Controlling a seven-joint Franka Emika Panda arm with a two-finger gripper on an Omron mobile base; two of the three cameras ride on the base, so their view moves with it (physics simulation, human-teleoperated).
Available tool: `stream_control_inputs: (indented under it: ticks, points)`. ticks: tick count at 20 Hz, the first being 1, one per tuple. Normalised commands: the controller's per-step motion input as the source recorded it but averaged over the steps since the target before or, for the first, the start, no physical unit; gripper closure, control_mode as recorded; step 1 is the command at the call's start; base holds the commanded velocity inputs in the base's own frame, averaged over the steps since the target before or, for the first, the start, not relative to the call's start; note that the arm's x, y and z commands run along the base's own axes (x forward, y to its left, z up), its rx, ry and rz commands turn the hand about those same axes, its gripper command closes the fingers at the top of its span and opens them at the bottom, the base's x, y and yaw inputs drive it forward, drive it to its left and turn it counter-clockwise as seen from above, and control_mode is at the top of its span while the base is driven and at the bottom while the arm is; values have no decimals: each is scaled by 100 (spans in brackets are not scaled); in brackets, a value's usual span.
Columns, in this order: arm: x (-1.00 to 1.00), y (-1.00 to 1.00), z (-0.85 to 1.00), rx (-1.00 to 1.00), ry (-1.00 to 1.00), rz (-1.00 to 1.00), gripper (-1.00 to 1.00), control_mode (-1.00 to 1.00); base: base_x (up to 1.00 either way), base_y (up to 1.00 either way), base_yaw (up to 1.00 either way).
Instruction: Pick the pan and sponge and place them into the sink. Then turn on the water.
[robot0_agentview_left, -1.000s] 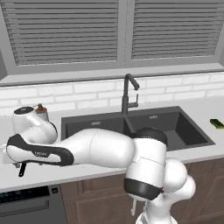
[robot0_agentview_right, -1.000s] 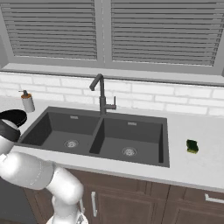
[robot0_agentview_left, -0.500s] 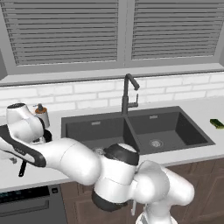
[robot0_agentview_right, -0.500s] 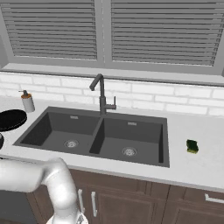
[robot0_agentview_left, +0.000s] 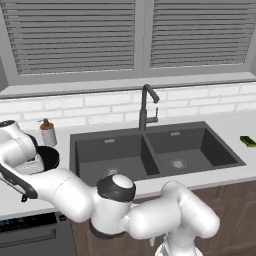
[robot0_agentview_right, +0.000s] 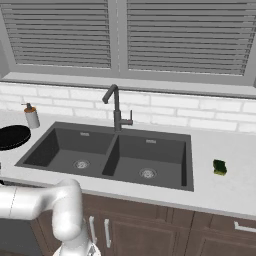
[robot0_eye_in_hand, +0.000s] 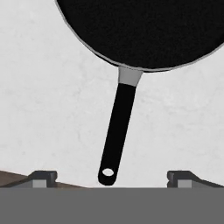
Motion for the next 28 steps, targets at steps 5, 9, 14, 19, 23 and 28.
stream_control_inputs:
  ticks: [5,9,14,19,23,28]
  points:
    - [8,5,-32,-2,-12,11,-100,-100,0,0,0]
    - [-4,-4,-23,0,-6,1,-100,-100,0,0,0]
    - [-21,-31,-20,0,0,0,-100,-100,0,0,0]
    - [-9,-27,-31,1,0,-3,-100,-100,0,0,0]
    - [2,-8,-41,0,0,-6,-100,-100,0,0,0]
    - [27,24,-15,0,-4,-1,-100,-100,0,0,0]
